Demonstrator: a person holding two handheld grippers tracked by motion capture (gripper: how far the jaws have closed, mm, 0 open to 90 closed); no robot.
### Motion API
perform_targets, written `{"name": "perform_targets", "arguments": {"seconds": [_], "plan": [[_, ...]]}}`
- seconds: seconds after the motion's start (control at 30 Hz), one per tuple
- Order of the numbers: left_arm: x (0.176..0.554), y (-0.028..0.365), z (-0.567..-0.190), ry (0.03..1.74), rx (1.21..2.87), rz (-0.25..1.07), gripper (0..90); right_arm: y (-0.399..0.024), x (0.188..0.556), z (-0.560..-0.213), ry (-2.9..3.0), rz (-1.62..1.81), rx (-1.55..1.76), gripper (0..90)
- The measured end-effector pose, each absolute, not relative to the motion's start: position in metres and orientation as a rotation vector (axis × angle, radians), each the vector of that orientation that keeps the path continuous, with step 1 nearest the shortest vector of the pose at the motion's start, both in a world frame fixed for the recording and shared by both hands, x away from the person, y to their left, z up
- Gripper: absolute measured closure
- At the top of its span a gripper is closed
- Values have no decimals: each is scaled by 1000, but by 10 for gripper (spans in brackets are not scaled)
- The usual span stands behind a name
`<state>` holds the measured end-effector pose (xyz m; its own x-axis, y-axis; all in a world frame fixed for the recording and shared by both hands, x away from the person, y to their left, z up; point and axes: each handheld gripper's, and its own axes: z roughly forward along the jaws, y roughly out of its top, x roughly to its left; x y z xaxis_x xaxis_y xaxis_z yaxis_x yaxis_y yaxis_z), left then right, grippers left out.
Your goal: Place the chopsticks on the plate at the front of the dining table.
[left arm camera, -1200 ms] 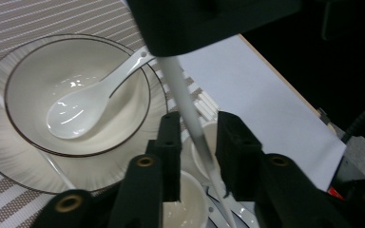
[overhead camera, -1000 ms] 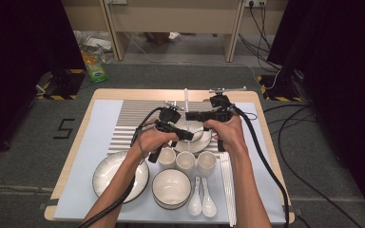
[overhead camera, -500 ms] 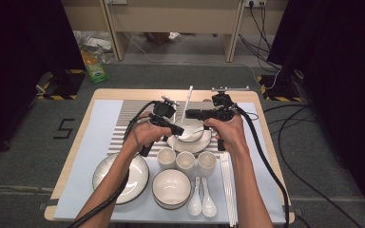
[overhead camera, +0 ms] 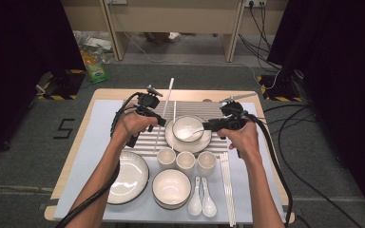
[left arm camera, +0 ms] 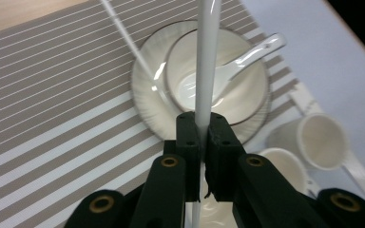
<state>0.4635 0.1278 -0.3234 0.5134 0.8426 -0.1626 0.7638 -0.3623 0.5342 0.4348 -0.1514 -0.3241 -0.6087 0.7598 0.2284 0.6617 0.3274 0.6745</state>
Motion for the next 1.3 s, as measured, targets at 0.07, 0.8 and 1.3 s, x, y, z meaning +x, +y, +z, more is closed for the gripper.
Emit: {"name": "perform_targets", "arguments": {"seconds": [0.07,0.8,1.3], "plan": [[467,128,-328,1325,2208,182,847,-158,432,-328,2460,1105,1321,643],[496,124,-369,1443,2269,189,847,-219,414,-386,2474,819,1401,618],[509,124,-385,1496,2287,156,847,-250,410,-432,2477,637,1471,622]]}}
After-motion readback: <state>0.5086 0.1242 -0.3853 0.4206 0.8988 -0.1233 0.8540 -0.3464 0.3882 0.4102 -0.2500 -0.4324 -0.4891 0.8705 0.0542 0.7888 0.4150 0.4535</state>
